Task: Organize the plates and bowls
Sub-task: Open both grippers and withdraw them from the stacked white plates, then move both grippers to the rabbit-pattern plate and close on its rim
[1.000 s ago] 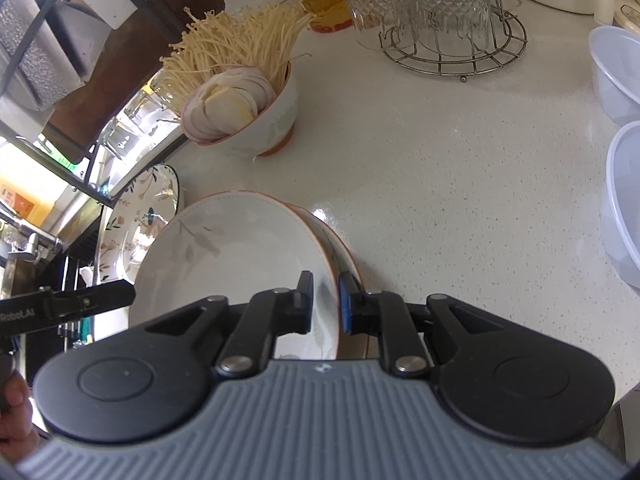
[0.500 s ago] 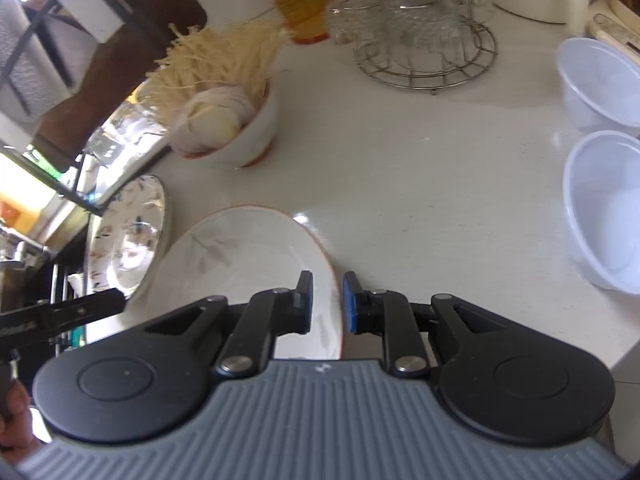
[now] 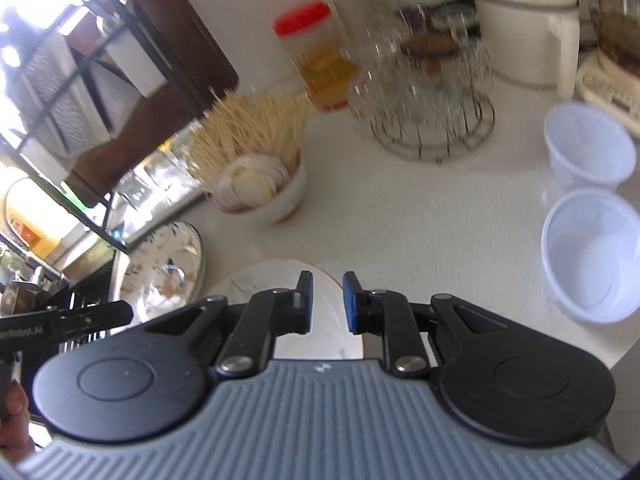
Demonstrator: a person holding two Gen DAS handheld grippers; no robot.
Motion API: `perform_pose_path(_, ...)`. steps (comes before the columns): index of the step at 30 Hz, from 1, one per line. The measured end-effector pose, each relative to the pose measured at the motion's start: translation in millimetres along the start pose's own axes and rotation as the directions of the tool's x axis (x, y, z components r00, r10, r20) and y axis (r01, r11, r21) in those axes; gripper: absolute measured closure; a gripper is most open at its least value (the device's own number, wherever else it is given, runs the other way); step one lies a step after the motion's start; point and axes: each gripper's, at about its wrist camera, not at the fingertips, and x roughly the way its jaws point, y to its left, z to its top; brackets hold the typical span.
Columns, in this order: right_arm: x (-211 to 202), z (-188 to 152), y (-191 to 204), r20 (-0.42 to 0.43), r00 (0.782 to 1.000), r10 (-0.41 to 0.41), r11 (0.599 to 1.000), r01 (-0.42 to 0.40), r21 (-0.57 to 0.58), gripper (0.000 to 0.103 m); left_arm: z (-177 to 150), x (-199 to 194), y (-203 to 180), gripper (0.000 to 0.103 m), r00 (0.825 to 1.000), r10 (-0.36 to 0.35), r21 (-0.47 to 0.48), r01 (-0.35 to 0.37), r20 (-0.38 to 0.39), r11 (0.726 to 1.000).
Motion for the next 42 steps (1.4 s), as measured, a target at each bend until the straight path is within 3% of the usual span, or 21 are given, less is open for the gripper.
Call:
perform_pose_path(9,-42.0,16.4,26.2,0.133,0.990,0.054,0.997,-0.047,-0.056,0.083,13.0,-50.2,-4.8,0.052,0.997,0.014,0.029,-0.017,0.081,0.999)
perform_pose_path(13,-53.0,20.3,41.1,0.154,0.984,0.088,0.994,-0.078,-0.070,0.083,15.1,-64.8,-2.9,0.050,0.994,0.005,0.032,-0.008,0.114,0.999)
perform_pose_path(29,-66.6,-3.0,92.2,0.139,0.987,0.078,0.986,-0.056,-0.159,0.083,0.2,-95.8,24.5,0.045,0.989,0.004,0.075,-0.015,0.147,0.997)
perform_pose_path(42,-53.5,-29.6,119.9,0.115,0.992,0.052,0.992,-0.038,-0.120,0.083,-6.2,-103.0,56.8,0.042,0.992,-0.003,0.091,-0.008,0.128,0.996)
